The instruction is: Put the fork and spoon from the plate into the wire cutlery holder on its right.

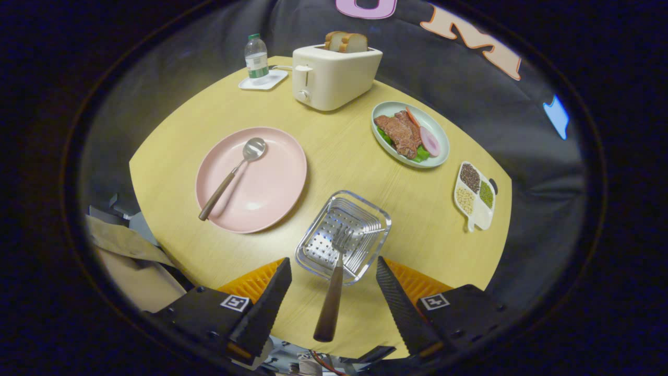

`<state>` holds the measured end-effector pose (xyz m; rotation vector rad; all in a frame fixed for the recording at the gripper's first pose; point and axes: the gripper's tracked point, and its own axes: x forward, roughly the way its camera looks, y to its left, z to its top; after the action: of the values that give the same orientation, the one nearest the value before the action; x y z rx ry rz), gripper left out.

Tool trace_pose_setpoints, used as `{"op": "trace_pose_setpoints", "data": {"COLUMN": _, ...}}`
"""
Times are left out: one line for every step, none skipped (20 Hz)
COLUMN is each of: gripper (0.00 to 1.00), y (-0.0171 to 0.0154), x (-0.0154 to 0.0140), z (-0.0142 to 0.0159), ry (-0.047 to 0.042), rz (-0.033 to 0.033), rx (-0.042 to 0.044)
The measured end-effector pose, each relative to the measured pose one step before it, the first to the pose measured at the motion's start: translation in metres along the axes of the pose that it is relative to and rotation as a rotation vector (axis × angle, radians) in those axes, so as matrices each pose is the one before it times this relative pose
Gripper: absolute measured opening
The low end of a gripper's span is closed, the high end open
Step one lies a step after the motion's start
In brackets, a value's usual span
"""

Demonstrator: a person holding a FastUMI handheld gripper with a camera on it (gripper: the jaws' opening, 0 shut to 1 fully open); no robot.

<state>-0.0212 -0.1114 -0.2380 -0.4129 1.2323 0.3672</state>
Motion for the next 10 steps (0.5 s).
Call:
{"op": "trace_pose_setpoints", "data": {"gripper": 1.00, "y": 0.00040, "x": -0.00337, "z": 0.00306, "ry": -0.01698, "rz": -0.00773, "rx": 0.00773}}
{"op": "trace_pose_setpoints", "data": {"gripper": 1.00, "y": -0.00061, "x": -0.00139, "z": 0.00517, "ry": -0.02011, "rz": -0.00638, "rx": 0.01188}}
{"op": "trace_pose_setpoints", "data": {"gripper": 1.00, "y": 0.00140, "x": -0.00375, "z": 0.00564, "ry": -0.02703, "rz": -0.00385, "rx": 0.01598}}
{"op": "trace_pose_setpoints", "data": {"gripper": 1.00, "y": 0.00205, "x": -0.00230, "z": 0.00763, "ry": -0.03094, "rz": -0.00106, "rx": 0.01861}}
{"op": "trace_pose_setpoints", "data": {"gripper": 1.00, "y": 0.00274, "x": -0.00198, "z": 0.00654, "ry": -0.02666, "rz": -0.00081, "rx": 0.01960}}
{"op": "trace_pose_setpoints", "data": {"gripper": 1.00, "y": 0.00309, "x": -0.00290, "z": 0.00780, "ry": -0.03275, "rz": -0.00141, "rx": 0.01887}}
{"op": "trace_pose_setpoints", "data": {"gripper": 1.00, "y": 0.00435, "x": -0.00228, "z": 0.00726, "ry": -0.03317, "rz": -0.00006, "rx": 0.01799}}
{"op": "trace_pose_setpoints", "data": {"gripper": 1.00, "y": 0.00484, "x": -0.00091, "z": 0.00628, "ry": -0.03500, "rz": -0.00126, "rx": 0.02057}}
{"op": "trace_pose_setpoints", "data": {"gripper": 1.00, "y": 0.00589, "x": -0.00129, "z": 0.00721, "ry": -0.03369, "rz": 0.00033, "rx": 0.02065}}
{"op": "trace_pose_setpoints", "data": {"gripper": 1.00, "y": 0.00568, "x": -0.00108, "z": 0.00562, "ry": -0.03192, "rz": -0.00354, "rx": 0.01926}}
